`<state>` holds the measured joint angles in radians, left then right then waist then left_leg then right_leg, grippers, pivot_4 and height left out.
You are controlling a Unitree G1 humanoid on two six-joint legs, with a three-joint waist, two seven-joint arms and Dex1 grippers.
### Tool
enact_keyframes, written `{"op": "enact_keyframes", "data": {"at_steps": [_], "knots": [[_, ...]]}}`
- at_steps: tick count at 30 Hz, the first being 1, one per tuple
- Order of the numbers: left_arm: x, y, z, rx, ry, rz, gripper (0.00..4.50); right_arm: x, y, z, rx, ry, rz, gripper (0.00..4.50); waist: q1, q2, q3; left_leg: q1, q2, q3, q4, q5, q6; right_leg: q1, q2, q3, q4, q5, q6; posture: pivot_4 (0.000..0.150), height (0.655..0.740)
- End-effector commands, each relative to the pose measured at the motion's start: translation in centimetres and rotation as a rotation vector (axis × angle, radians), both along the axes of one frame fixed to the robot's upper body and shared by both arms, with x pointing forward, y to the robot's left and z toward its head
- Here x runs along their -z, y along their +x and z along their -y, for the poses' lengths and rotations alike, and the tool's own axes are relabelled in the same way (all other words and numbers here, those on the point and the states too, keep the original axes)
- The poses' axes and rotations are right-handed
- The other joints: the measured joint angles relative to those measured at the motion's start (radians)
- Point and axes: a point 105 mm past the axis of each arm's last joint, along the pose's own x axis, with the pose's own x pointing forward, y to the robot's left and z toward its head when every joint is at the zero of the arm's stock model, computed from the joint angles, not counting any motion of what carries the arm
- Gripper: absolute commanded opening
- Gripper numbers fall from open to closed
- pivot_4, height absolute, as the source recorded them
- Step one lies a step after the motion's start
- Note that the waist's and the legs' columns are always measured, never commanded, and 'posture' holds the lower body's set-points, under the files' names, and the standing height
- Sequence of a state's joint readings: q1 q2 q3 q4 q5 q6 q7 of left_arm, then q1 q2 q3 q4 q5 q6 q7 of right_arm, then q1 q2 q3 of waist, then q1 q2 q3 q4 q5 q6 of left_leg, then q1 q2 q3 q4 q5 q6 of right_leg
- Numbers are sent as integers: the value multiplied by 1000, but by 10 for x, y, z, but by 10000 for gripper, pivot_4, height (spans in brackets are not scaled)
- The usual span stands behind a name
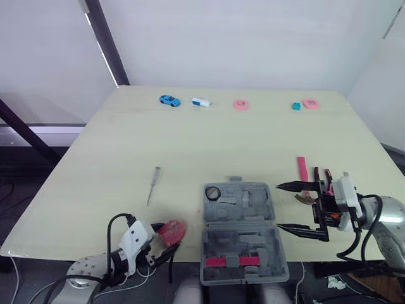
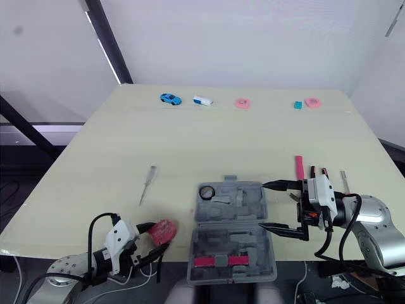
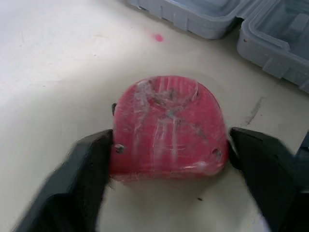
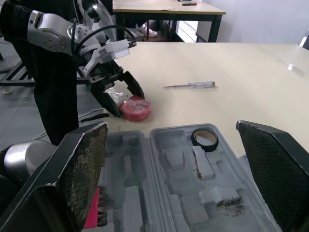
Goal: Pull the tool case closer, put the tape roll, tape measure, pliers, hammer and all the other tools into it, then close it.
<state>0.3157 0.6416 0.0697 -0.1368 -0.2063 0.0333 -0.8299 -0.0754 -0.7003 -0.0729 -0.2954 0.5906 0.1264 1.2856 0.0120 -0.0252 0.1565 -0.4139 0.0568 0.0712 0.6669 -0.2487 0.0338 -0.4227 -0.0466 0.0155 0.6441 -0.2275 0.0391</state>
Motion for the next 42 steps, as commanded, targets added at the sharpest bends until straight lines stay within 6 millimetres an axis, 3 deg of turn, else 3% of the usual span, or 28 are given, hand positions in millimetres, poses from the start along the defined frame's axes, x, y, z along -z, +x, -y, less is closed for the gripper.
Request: {"op": "enact_keyframes", "data": {"at_steps": [1, 7, 14, 17, 23, 30, 37, 40, 42], "knots": [[-8, 3, 4, 15, -8, 29, 29518, -6, -1, -3, -20, 11, 38, 45000, 0, 0, 0, 0, 0, 0, 0, 0, 0, 0, 0, 0, 0, 0, 0, 1500, 7395], [-22, 11, 3, 35, -24, 71, 29548, -7, -1, -3, -17, 24, 23, 45000, 0, 0, 0, 0, 0, 0, 1, 0, 0, 0, 0, 0, 1, 0, 0, 1500, 7395], [-69, 37, 13, 186, -50, 186, 29548, -13, 5, -9, 60, 84, -117, 45000, 1, 0, 0, 0, 0, 0, 2, 0, 0, 0, 0, -1, 3, 0, 0, 1500, 7395], [-91, 51, 27, 334, -40, 233, 29547, -9, 14, -10, 129, 67, -197, 45000, 0, 0, 0, 0, 0, 0, 2, 0, 0, 0, 0, 0, 3, 0, 0, 1500, 7395], [-116, 71, 57, 570, -12, 288, 29547, -4, 25, -16, 245, 53, -371, 45000, 1, 0, 0, -1, -3, 1, 3, 0, 0, 1, 1, -1, 3, 0, 0, 1500, 7395], [-120, 81, 106, 795, -50, 317, 29547, -5, 32, -37, 308, 58, -623, 45000, 0, 0, 0, -1, -2, -1, 3, 0, 0, 1, 5, 0, 3, 2, 4, 1500, 7395], [-125, 90, 146, 913, -89, 372, 29547, 0, 40, -55, 371, 135, -879, 45000, 0, -1, 0, -2, -2, -2, 4, 0, 0, 1, 6, 1, 3, 3, 4, 1500, 7395], [-124, 92, 151, 937, -93, 380, 29547, -5, 41, -59, 375, 192, -943, 37773, -2, -1, 0, -3, -2, -2, 4, 0, 0, 1, 6, 2, 3, 3, 5, 1500, 7395], [-122, 92, 153, 948, -93, 381, 29547, -6, 40, -58, 379, 210, -969, 26123, -5, -1, 0, -3, -2, -2, 4, 0, 0, 1, 6, 2, 3, 3, 5, 1500, 7395]]}}
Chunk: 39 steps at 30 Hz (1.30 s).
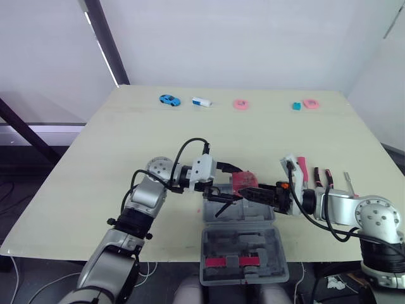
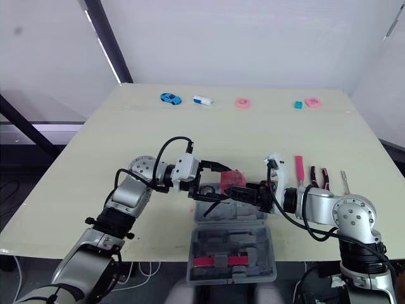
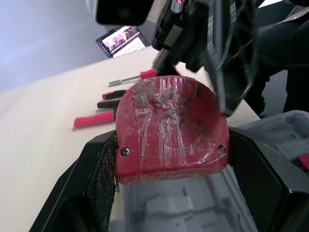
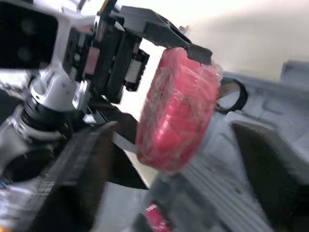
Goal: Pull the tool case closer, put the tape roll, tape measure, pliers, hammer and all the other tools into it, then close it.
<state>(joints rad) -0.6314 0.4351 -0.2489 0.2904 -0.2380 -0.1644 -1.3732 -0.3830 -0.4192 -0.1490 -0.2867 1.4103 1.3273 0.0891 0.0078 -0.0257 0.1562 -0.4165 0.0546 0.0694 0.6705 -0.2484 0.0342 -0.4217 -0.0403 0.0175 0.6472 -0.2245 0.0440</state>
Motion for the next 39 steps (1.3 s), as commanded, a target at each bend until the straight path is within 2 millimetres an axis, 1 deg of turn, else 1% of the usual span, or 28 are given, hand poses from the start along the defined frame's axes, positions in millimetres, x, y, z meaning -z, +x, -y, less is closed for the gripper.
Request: {"op": "enact_keyframes", "data": {"at_steps": [1, 2, 3, 4, 5, 7, 8, 10, 11, 12, 15, 18, 20, 23, 24, 26, 29, 32, 35, 37, 39], "knots": [[-5, -1, 5, 36, -6, 40, 29547, -15, -1, 3, 22, 49, 6, 21677, -1, 0, 0, 0, 0, 0, 0, 0, 0, 0, 0, 0, 0, 0, 0, 1500, 7395], [-4, -1, 6, 37, -6, 40, 29547, -15, -1, 3, 28, 49, -3, 16737, -3, 0, 0, 0, 0, -1, 0, 0, 0, 0, 0, 0, 0, 0, 0, 1500, 7395], [-4, -1, 6, 39, -5, 40, 29545, -15, -1, 3, 33, 53, -11, 10240, -3, 0, 0, 0, 1, -1, 0, 0, 0, 0, 1, 0, 0, 0, 0, 1500, 7395], [-3, -1, 5, 43, -3, 38, 29545, -15, -2, 3, 36, 60, -22, 10240, -3, 0, 0, 0, 1, -1, 0, 0, 0, 0, 1, 0, 0, 0, 0, 1500, 7395], [-2, -1, 5, 45, 0, 37, 29544, -14, -3, 3, 37, 63, -31, 8004, -4, 0, 0, 0, 1, -1, 0, 0, 0, 0, 1, 0, 0, 0, 0, 1500, 7395], [-1, -1, 4, 47, 5, 35, 29544, -13, -6, 2, 41, 71, -50, 6556, -6, 0, 0, 0, 1, -1, 0, 0, 0, 0, 1, 0, 0, 0, 0, 1500, 7395], [0, -1, 4, 47, 6, 34, 29544, -13, -7, 2, 45, 73, -57, 6290, -9, 0, 0, 0, 1, -1, 0, 0, 0, 0, 1, 0, 0, 0, 0, 1500, 7395], [0, -3, 2, 54, 9, 17, 39752, -11, -6, 8, 67, 75, -78, 6128, -13, 0, 0, 0, 1, -1, 0, 0, 0, 0, 1, 1, 0, 0, 0, 1500, 7395], [-1, -4, -1, 57, 3, 2, 43461, -9, -7, 14, 80, 73, -87, 5811, -15, 0, 0, 0, 1, -1, 0, 0, 0, 0, 1, 1, 0, 0, 1, 1500, 7395], [-2, -6, -2, 59, -1, -9, 45000, -9, -7, 18, 89, 72, -92, 5037, -17, 0, 0, 0, 1, -1, 0, 0, 0, 0, 1, 1, 0, 0, 1, 1500, 7395], [-6, -14, -12, 82, -11, -61, 45000, -3, -9, 40, 132, 46, -114, 5033, -21, 0, 0, 0, 1, -1, 0, 0, 0, 0, 1, 1, 0, 0, 1, 1500, 7395], [-13, -25, -26, 104, -3, -142, 45000, 10, -7, 71, 222, 18, -167, 5033, -21, 0, 0, 0, 1, -1, 0, 0, 0, 0, 1, 1, 0, 0, 1, 1500, 7395], [-17, -32, -33, 108, -4, -184, 45000, 19, -9, 85, 252, 1, -198, 5033, -21, 0, 0, 0, 2, 0, 0, 0, 0, 0, 1, 1, 0, 0, 0, 1500, 7395], [-21, -45, -41, 122, 11, -224, 45000, 38, -10, 102, 303, -25, -262, 5033, -22, 0, 0, 1, 2, -1, 0, 0, 0, 0, 2, 2, 0, 0, 0, 1500, 7395], [-23, -50, -43, 125, 11, -238, 45000, 51, -11, 108, 324, -41, -298, 5033, -22, 0, 0, 1, 2, -1, 0, 0, 0, 0, 2, 2, 0, 0, 0, 1500, 7395], [-26, -58, -46, 123, 9, -251, 45000, 71, -13, 114, 342, -63, -351, 5033, -20, 0, 0, 1, 2, 0, 0, 0, 0, 0, 2, 3, 0, 0, 0, 1500, 7395], [-28, -65, -48, 107, 7, -259, 45000, 90, -15, 113, 352, -71, -393, 5033, -19, 0, 0, 1, 2, 0, 0, 0, 0, 0, 2, 3, 0, 0, 0, 1500, 7395], [-29, -71, -51, 84, 8, -267, 45000, 101, -13, 110, 357, -71, -406, 5033, -20, 0, 0, 1, 2, 0, 0, 0, 0, 0, 4, 5, 0, 0, 0, 1500, 7395], [-28, -76, -53, 68, 10, -273, 45000, 105, -16, 109, 351, -73, -426, 5033, -23, 0, 0, 2, 2, 0, 0, 0, 0, 0, 5, 6, 0, -1, 0, 1500, 7395], [-28, -78, -55, 56, 11, -278, 45000, 105, -19, 113, 345, -97, -420, 15541, -21, 0, 0, 2, 3, 0, 0, 0, 0, 0, 5, 5, 0, -1, -1, 1500, 7395], [-27, -79, -57, 46, 15, -279, 45000, 103, -21, 117, 345, -115, -410, 22415, -19, 0, 0, 2, 3, 0, 0, 0, 0, 0, 5, 5, 0, -1, -1, 1500, 7395]]}}
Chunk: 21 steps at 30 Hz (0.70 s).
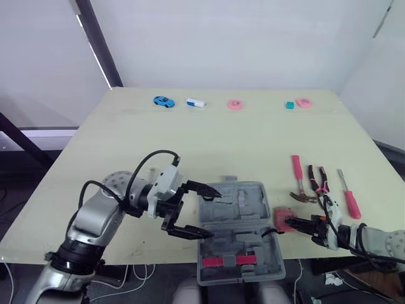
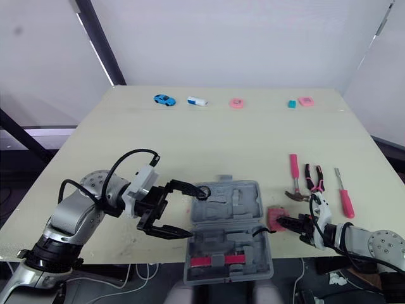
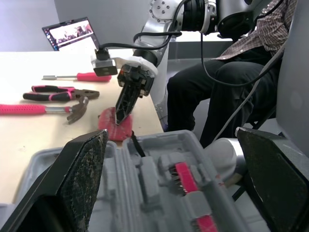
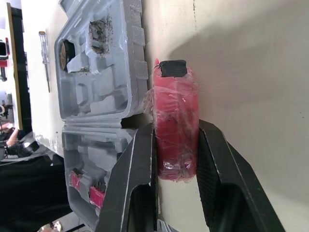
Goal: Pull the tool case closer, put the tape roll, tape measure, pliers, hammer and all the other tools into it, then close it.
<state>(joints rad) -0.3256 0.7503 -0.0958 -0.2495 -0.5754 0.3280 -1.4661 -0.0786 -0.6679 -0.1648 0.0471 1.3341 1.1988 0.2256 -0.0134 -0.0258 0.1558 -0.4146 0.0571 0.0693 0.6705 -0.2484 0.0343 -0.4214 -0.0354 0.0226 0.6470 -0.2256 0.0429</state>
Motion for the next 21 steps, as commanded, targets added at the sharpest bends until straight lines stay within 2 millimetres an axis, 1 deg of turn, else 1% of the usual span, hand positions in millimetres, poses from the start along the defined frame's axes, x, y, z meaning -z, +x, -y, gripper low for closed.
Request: {"op": "enact_keyframes", "data": {"at_steps": [1, 3, 4, 5, 8, 10, 12, 14, 16, 18, 19, 21], "knots": [[-9, -4, -4, -12, -7, 39, 45000, -8, -5, 10, -14, -35, 31, 26100, 2, 0, 0, 0, 0, 0, 0, 0, 0, 0, 0, 0, 0, 0, 0, 1500, 7395], [-10, -4, -7, -28, -8, 38, 45000, -16, -9, 21, -16, -74, 62, 34781, 6, 1, 0, 0, 0, 0, 0, 0, 0, 0, 0, 0, 0, 0, 0, 1500, 7395], [-10, -5, -8, -34, -9, 39, 45000, -20, -11, 25, -11, -75, 75, 41076, 7, 1, 0, -1, -1, 0, 0, 0, 0, 0, 0, 1, 0, 0, 0, 1500, 7395], [-10, -5, -9, -41, -10, 38, 45000, -25, -12, 29, -7, -73, 89, 44746, 9, 1, 0, -1, -1, 0, 0, 0, 0, 0, 0, 2, -1, 0, 0, 1500, 7395], [-10, -7, -13, -55, -5, 25, 45000, -40, -15, 38, -32, -128, 177, 44746, 8, 1, 0, -1, -1, 1, 0, 0, 0, 0, 0, 3, -2, 0, 0, 1500, 7395], [-10, -7, -15, -64, -4, 28, 45000, -45, -16, 41, -63, -173, 222, 44746, 5, 1, 0, -1, -1, 1, 0, 0, 0, 0, 0, 3, -2, -1, 1, 1500, 7395], [-11, -7, -15, -69, -4, 30, 45000, -45, -11, 41, -162, -342, 401, 44746, 4, 1, 0, 0, -1, 1, 0, 0, 0, 0, 1, 3, -2, -2, 3, 1500, 7395], [-11, -7, -16, -71, -4, 31, 45000, -49, -8, 31, -282, -432, 610, 44746, 5, 1, 0, 0, -1, 0, 0, 0, 0, 0, 1, 3, -2, -3, 3, 1500, 7395], [-12, -7, -16, -70, -3, 34, 45000, -40, -11, 23, -450, -537, 762, 44746, 2, 1, 0, 0, -1, 0, 0, 0, 0, 0, 1, 2, -2, -3, 3, 1500, 7395], [-13, -8, -15, -69, -5, 37, 45000, -24, -18, 17, -622, -600, 866, 44746, 2, 1, 0, 0, -1, 1, 0, 0, 0, 0, 1, 3, -2, -3, 3, 1500, 7395], [-13, -8, -15, -69, -7, 38, 45000, -17, -21, 15, -681, -603, 890, 44746, 2, 1, 0, 0, -1, 1, 0, 0, 0, 0, 1, 3, -2, -3, 3, 1500, 7395], [-14, -9, -14, -69, -7, 40, 45000, -9, -22, 12, -722, -587, 920, 44746, 5, 1, 0, 0, -1, 1, 0, 0, 0, 0, 1, 3, -2, -3, 3, 1500, 7395]]}}
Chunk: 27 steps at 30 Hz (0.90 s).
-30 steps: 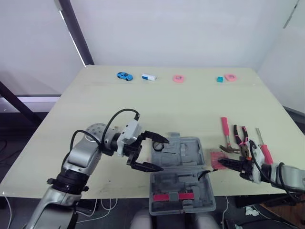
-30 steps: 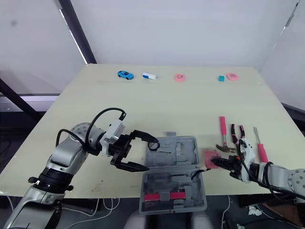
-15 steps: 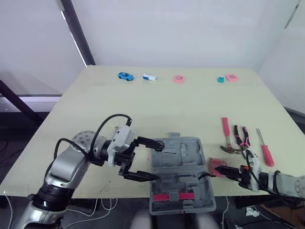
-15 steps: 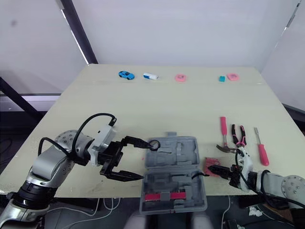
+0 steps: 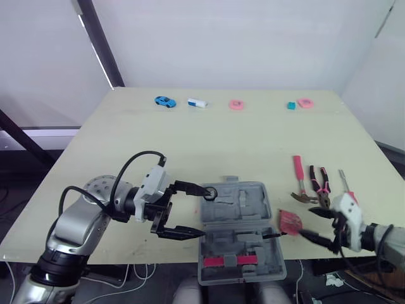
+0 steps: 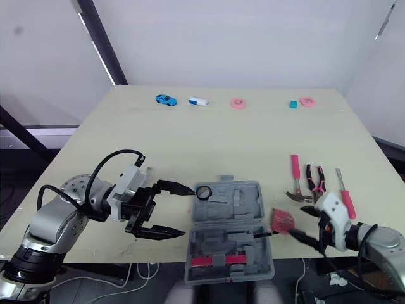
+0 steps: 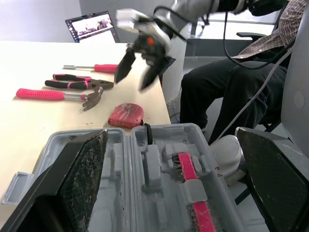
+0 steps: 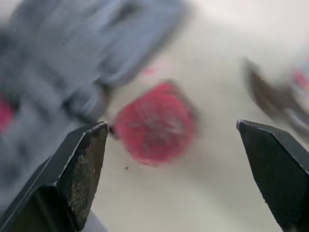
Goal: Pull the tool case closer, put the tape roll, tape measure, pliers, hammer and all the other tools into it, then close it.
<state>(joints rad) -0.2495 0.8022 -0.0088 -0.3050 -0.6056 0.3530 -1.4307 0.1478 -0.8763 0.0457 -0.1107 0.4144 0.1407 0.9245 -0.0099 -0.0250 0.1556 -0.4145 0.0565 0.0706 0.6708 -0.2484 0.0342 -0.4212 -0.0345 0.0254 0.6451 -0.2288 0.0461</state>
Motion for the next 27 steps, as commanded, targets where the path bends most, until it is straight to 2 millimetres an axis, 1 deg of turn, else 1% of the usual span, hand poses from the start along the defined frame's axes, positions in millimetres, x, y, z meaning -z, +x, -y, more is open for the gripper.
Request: {"op": "enact_keyframes", "data": {"at_steps": [1, 3, 7, 10, 15, 19, 21, 23, 24, 27], "knots": [[-9, -5, 1, 14, -11, 36, 45000, 7, 1, -6, -105, -12, 71, 44746, 2, 0, 0, 0, 0, 0, 0, 0, 0, 0, 0, 0, 0, 0, 0, 1500, 7395], [-10, -6, 0, 10, -8, 40, 45000, 10, 10, -8, -101, 6, 101, 44746, 0, 0, 0, 0, 0, 0, 1, 0, 0, 0, 0, 0, 0, 0, -1, 1500, 7395], [-10, -8, -1, 3, -3, 44, 45000, 14, 18, -8, -144, -16, 150, 44746, -2, 0, 0, 1, 0, 1, 1, 0, 0, 0, 0, 1, 2, 1, -1, 1500, 7395], [-10, -10, -1, -6, -3, 47, 45000, 15, 26, -7, -142, -15, 168, 44746, 1, 0, 0, 1, 0, 1, 1, 0, 0, 0, 0, 1, 2, 2, -4, 1500, 7395], [-9, -11, 0, -17, -6, 47, 45000, 28, 31, -4, -158, -69, 146, 44746, 2, 0, 0, 1, 0, 1, 1, 0, 0, 0, 0, 1, 2, 3, -4, 1500, 7395], [-9, -11, 1, -20, -9, 49, 45000, 33, 36, -4, -151, -79, 140, 44746, -1, 0, 0, 2, 0, 1, 1, 0, 0, 1, 0, 1, 2, 3, -4, 1500, 7395], [-9, -11, 1, -22, -9, 49, 45000, 32, 38, -4, -143, -71, 153, 39674, -2, 0, 0, 3, 0, 1, 1, 0, 0, 2, 0, 1, 2, 3, -4, 1500, 7395], [-8, -11, 0, -24, -10, 47, 45000, 30, 38, -4, -141, -57, 157, 31885, -2, 0, 0, 5, 0, 1, 1, 0, 0, 4, 0, 1, 3, 3, -4, 1500, 7395], [-8, -11, 0, -24, -11, 46, 45000, 29, 38, -4, -143, -55, 157, 29150, -2, 0, 0, 6, 0, 1, 1, 0, 0, 5, 0, 1, 3, 3, -4, 1500, 7395], [-6, -11, -1, -26, -14, 44, 45000, 27, 36, -1, -150, -65, 160, 28963, -1, 0, 0, 9, 0, 2, 1, 0, 0, 8, 0, 2, 3, 3, -4, 1500, 7395]]}}
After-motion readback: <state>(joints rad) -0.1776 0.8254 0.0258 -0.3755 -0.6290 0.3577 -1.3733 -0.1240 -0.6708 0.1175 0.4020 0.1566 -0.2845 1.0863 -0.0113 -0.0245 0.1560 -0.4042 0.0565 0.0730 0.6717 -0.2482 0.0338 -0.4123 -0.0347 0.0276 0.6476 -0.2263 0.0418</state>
